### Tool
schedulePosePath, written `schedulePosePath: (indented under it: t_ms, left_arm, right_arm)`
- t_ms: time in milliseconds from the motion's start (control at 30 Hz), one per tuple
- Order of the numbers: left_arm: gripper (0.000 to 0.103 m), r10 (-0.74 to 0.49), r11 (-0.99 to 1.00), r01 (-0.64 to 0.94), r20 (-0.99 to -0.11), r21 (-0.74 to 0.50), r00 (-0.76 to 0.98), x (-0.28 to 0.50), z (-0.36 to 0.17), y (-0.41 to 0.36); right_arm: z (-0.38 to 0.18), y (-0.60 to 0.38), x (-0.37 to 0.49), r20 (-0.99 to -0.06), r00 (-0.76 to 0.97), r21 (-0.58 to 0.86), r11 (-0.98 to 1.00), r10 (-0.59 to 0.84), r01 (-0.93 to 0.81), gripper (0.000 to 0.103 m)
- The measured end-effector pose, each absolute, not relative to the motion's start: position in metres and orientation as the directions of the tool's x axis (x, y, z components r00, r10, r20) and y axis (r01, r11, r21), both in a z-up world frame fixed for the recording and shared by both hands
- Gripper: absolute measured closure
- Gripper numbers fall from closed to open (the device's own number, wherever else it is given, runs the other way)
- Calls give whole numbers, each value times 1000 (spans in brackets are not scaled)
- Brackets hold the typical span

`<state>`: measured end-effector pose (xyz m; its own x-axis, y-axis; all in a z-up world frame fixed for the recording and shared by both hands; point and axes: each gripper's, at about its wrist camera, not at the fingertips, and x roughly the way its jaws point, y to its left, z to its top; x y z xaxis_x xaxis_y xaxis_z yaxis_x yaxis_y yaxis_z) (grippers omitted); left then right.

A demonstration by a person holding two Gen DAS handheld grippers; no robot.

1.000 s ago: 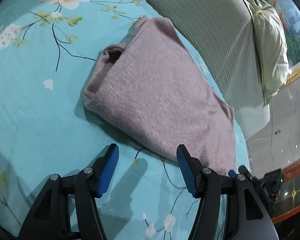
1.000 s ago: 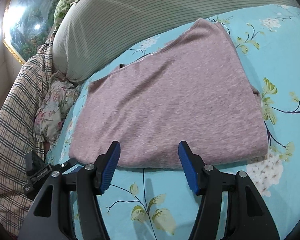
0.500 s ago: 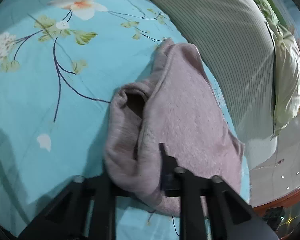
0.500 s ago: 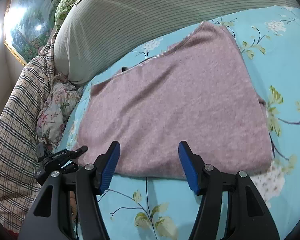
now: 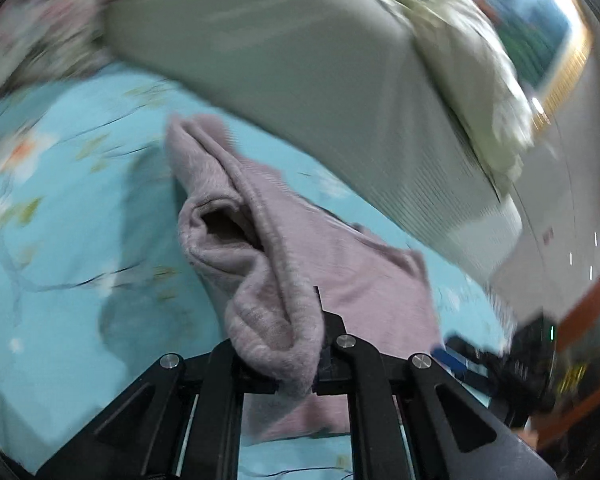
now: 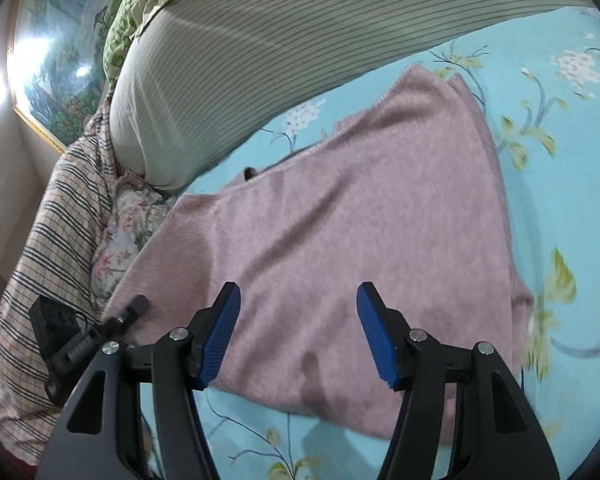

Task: Fold small clothes
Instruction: 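Grasp the folded edge with the left tool while the right tool grasps beside it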

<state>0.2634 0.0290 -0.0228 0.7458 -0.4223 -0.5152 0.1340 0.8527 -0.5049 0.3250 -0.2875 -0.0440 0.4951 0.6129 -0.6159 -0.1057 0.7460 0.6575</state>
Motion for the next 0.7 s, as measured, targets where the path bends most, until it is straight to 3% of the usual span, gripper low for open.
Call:
schedulePosePath:
  t_ms: [267, 700]
  left_arm:
    - [95, -451, 892, 322, -636, -316, 626, 276, -58, -79]
    - [95, -551, 834, 364, -593, -415, 588, 267, -60, -66]
  right_arm:
    - [-57, -269, 372, -582, 387, 735, 666, 715, -125, 41]
    - [-88, -214, 435, -589, 303, 754, 645, 749, -128, 40]
